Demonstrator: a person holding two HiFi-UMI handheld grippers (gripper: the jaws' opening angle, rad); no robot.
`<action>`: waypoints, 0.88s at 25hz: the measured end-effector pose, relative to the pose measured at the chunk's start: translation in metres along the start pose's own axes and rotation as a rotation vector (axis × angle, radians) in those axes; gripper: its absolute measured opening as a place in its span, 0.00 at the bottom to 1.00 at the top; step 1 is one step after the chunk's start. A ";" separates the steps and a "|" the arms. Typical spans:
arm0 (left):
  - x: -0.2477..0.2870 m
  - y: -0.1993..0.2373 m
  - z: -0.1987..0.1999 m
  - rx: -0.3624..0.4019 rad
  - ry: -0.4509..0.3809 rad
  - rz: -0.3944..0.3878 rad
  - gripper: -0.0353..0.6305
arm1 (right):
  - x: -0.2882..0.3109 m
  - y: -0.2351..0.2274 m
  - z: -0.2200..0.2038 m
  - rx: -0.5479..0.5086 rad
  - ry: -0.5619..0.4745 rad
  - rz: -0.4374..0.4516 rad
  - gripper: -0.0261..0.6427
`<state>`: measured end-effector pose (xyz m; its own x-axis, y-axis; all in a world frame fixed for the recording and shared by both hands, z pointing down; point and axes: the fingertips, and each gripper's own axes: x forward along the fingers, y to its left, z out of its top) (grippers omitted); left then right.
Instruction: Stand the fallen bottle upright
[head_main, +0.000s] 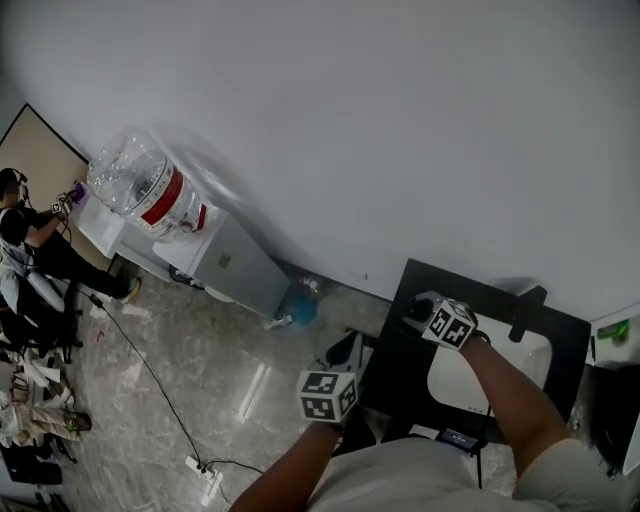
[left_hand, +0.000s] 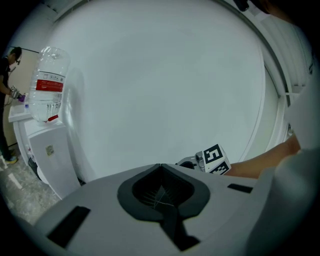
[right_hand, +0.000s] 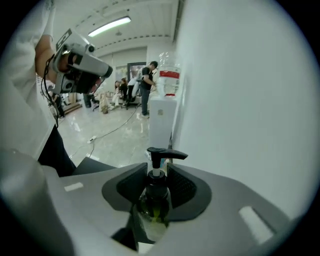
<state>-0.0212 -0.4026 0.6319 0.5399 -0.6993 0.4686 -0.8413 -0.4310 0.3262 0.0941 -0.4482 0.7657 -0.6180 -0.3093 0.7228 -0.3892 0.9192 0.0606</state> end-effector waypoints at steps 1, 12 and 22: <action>0.000 -0.004 0.001 0.008 0.001 -0.007 0.06 | -0.008 -0.002 0.000 0.031 -0.032 -0.026 0.21; 0.008 -0.055 0.010 0.093 0.009 -0.070 0.06 | -0.060 -0.014 -0.035 0.277 -0.146 -0.209 0.22; 0.010 -0.077 0.027 0.099 -0.027 -0.099 0.06 | -0.096 -0.001 -0.056 0.335 -0.096 -0.229 0.24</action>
<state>0.0476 -0.3914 0.5896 0.6204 -0.6651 0.4155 -0.7833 -0.5515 0.2868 0.1926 -0.4060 0.7346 -0.5446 -0.5326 0.6478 -0.7148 0.6989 -0.0263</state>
